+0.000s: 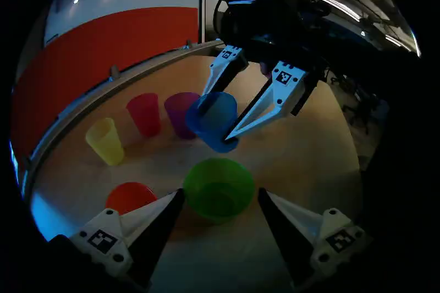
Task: Pour water
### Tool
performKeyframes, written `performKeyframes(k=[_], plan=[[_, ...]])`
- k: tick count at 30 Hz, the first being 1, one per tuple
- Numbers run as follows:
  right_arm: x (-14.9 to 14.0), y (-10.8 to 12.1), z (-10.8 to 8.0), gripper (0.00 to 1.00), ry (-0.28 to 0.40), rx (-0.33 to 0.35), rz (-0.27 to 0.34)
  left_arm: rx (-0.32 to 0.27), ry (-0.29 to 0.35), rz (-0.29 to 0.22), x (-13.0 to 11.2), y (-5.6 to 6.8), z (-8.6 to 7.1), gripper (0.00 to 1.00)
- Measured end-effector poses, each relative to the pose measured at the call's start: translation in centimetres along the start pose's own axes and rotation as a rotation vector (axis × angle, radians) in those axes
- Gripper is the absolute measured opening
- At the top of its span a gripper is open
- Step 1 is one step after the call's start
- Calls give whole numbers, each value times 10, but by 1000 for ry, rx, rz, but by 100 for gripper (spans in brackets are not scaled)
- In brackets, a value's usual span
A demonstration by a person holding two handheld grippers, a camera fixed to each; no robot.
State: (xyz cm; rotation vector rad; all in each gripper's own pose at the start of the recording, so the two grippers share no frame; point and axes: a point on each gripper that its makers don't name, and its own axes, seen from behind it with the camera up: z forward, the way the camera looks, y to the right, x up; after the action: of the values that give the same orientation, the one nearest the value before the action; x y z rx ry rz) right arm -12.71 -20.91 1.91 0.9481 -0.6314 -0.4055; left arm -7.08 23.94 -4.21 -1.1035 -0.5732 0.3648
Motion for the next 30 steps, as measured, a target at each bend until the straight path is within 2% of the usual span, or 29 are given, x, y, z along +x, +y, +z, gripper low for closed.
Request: performKeyframes(k=[17, 24, 30], plan=[[-19, 3, 16, 89, -18, -9, -14, 17, 34, -24, -6, 7, -16, 99], [-23, 1, 13, 90, -10, -11, -26, 16, 39, -42, -8, 12, -21, 99], [-28, 1, 8, 90, -9, -17, -13, 15, 43, -47, -9, 17, -25, 99]])
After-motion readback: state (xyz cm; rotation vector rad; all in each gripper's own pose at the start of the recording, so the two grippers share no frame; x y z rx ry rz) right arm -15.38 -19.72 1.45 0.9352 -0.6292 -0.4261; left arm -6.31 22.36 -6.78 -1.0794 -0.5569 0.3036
